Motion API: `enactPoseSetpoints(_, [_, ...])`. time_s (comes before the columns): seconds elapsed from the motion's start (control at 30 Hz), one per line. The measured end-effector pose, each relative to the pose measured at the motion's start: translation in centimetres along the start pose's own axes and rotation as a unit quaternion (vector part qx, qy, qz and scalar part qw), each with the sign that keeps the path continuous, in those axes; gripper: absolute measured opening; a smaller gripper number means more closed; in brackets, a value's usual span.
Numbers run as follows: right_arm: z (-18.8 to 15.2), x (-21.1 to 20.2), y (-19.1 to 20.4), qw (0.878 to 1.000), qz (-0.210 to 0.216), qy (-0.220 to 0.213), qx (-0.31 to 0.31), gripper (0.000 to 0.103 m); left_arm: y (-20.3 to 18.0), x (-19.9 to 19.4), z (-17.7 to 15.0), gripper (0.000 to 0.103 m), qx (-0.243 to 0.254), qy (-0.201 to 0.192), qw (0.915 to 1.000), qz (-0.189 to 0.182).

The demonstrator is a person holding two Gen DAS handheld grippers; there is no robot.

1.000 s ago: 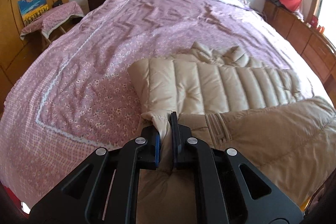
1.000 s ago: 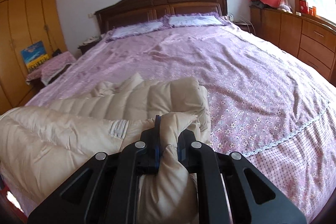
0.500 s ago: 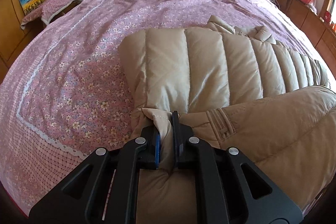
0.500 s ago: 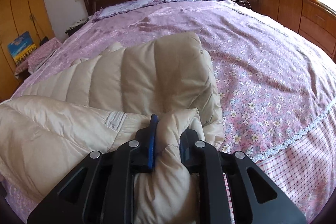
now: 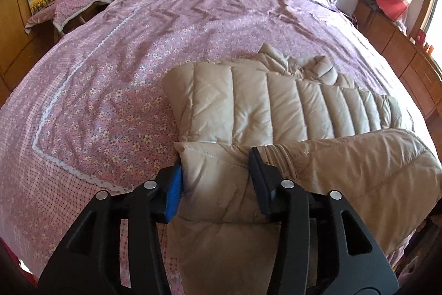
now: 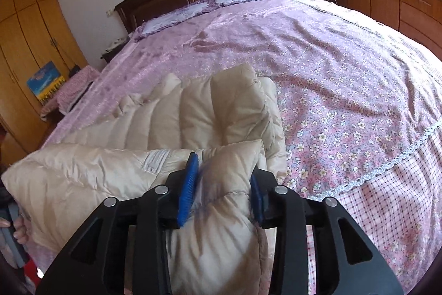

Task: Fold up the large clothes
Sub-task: 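Lift the hem with both tools and fold it up toward the collar, then open both tools and release the folded hem onto the collar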

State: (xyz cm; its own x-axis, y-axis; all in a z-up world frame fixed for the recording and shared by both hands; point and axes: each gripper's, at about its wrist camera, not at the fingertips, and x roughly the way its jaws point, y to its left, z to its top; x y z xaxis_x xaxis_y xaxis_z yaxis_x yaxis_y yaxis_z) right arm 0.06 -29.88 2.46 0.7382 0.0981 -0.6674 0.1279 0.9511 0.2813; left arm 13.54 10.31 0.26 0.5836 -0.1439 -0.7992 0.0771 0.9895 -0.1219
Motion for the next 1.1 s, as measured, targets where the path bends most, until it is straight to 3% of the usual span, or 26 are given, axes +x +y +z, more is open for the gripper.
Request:
enactPoseSetpoints(0.03, [0.1,-0.6,0.0,1.0,-0.001,-0.003,0.0,0.069,0.1,-0.3,0.0,0.048,-0.003,-0.001,1.0,-0.001])
enactPoseSetpoints(0.07, [0.2,-1.0,0.0,1.0,-0.006,-0.009,0.0,0.083,0.2,-0.7,0.0,0.049,-0.008,-0.001,1.0,-0.003])
enactPoseSetpoints(0.1, [0.3,-2.0,0.0,1.0,-0.006,-0.031,-0.002,0.087,0.3,-1.0,0.0,0.051,-0.011,-0.002,0.9999,-0.006])
enactPoseSetpoints(0.17, [0.5,-3.2,0.4,0.999,-0.004,-0.039,-0.02,0.087,0.6,-1.8,0.0,0.056,-0.018,-0.006,0.9997,-0.013])
enactPoseSetpoints(0.2, [0.5,-3.8,0.7,0.999,-0.007,-0.045,-0.029,0.087,0.7,-2.1,0.0,0.069,-0.021,-0.008,0.9996,-0.018])
enactPoseSetpoints(0.23, [0.5,-4.2,0.8,0.998,-0.008,-0.049,-0.035,0.087,0.8,-2.6,0.1,0.091,-0.023,-0.015,0.9995,-0.018])
enactPoseSetpoints(0.27, [0.5,-4.7,0.9,0.998,-0.01,-0.051,-0.044,0.087,0.8,-3.1,0.0,0.094,-0.023,-0.026,0.9992,-0.021])
enactPoseSetpoints(0.33, [0.3,-5.4,0.8,0.997,-0.013,-0.053,-0.056,0.087,0.7,-4.5,0.0,0.096,-0.016,-0.049,0.9984,-0.026])
enactPoseSetpoints(0.6, [-1.9,-7.4,0.1,0.993,-0.035,-0.06,-0.099,0.087,1.3,-7.0,-1.1,0.097,-0.003,-0.05,0.9983,-0.031])
enactPoseSetpoints(0.87, [-4.9,-7.6,-2.0,0.994,-0.034,-0.038,-0.093,0.087,2.6,-8.8,-5.0,0.097,0.01,-0.051,0.9985,-0.016])
enactPoseSetpoints(1.1, [-6.9,-6.3,-2.2,0.993,-0.038,-0.019,-0.107,0.087,2.2,-8.0,-9.0,0.097,0.039,-0.027,0.9989,0.002])
